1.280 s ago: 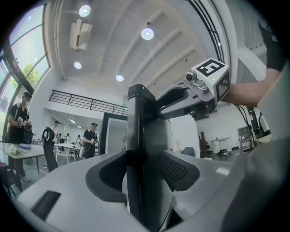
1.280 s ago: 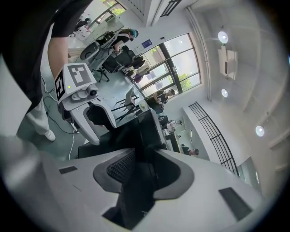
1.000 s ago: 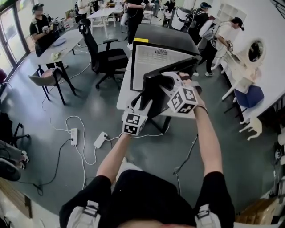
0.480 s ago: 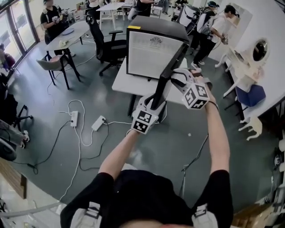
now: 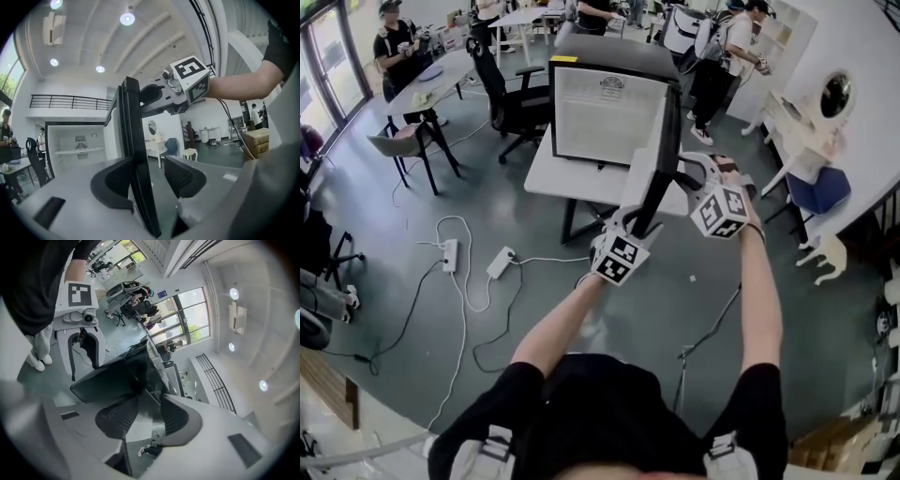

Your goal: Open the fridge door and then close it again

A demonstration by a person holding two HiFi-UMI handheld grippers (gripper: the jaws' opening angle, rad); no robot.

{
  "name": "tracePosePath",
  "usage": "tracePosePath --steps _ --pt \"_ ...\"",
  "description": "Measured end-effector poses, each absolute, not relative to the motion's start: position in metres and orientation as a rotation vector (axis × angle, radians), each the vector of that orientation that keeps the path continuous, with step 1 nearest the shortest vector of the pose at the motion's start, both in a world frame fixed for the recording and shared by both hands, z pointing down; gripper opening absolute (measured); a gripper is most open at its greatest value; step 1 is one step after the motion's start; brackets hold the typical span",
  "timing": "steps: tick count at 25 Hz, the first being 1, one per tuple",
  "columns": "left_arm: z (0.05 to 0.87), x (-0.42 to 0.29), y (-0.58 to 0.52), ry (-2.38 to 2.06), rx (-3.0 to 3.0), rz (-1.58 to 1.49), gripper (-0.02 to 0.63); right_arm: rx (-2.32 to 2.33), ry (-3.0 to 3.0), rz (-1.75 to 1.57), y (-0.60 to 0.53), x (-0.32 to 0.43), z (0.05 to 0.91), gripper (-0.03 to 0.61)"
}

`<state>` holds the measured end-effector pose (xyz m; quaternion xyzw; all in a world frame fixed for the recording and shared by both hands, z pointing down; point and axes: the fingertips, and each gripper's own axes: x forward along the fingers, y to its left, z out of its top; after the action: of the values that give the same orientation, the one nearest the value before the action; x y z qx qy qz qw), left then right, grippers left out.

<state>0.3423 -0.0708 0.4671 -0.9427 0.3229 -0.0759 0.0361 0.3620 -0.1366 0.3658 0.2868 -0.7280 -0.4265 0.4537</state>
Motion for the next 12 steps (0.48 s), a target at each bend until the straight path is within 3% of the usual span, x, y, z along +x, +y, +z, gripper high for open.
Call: tracePosePath --steps 2,4,9,11,12 --pt "0.466 0.343 -0.068 0.975 -2.909 -0.244 0.206 0.803 -1.824 -1.01 -0.135 0.369 0.363 0.123" --pt "0.461 0.335 -0.064 0.986 -2.931 -0.221 0.206 0.971 -1.932 -0.92 -0.128 0.373 0.354 0.07" --pt "0.441 0.288 -0.051 1.148 -2.982 -0.002 0.198 1.449 -2.309 -0.65 -0.082 0.384 0.346 0.049" --pt "0.439 0.263 -0.047 1.248 -2.968 0.063 0.139 1.609 -2.4 -0.523 -0.063 0.391 0.361 0.025" --pt "0.439 0.251 -0.045 1.309 -2.951 0.084 0.077 1.678 -2.439 -0.449 -0.055 0.394 0.371 0.01"
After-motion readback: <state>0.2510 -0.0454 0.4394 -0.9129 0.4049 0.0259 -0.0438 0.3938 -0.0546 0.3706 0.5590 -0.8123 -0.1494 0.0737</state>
